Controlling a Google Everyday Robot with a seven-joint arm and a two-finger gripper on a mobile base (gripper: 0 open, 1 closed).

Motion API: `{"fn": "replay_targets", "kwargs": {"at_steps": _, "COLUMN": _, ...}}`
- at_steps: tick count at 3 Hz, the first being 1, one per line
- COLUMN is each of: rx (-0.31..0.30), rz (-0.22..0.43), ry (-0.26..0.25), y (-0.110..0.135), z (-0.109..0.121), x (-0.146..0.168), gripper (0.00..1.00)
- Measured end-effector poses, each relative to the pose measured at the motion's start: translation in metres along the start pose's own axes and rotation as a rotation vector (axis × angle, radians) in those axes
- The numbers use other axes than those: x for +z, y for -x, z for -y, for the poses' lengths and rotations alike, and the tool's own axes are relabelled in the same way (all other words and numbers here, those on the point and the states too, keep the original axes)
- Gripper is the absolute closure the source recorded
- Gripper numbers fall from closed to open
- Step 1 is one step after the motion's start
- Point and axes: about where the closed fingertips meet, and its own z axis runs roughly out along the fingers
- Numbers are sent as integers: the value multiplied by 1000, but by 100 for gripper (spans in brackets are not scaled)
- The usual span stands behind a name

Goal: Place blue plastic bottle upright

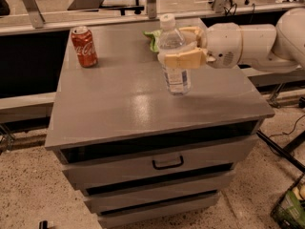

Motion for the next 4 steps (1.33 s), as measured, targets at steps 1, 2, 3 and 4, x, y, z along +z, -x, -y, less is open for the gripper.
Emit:
{"fn": "replay_targets", "kwargs": {"at_steps": 1, "rx": 65, "rz": 180, "ry": -23, "y": 1, "z": -3, "x": -2, "gripper": 100}}
{"fn": "replay_targets", "kwargs": {"at_steps": 2, "rx": 97, "rz": 244, "ry": -31, "y": 2, "z": -6, "x": -6, "gripper": 82}}
{"fn": "replay_targets", "kwargs": {"at_steps": 3, "rx": 108, "rz": 220, "ry": -31, "y": 0, "z": -8, "x": -8, "gripper": 80}}
{"fn": "replay_targets", "kwargs": {"at_steps": 4, "rx": 128, "rz": 204, "ry": -33, "y": -10, "z": -8, "x": -13, "gripper": 99}}
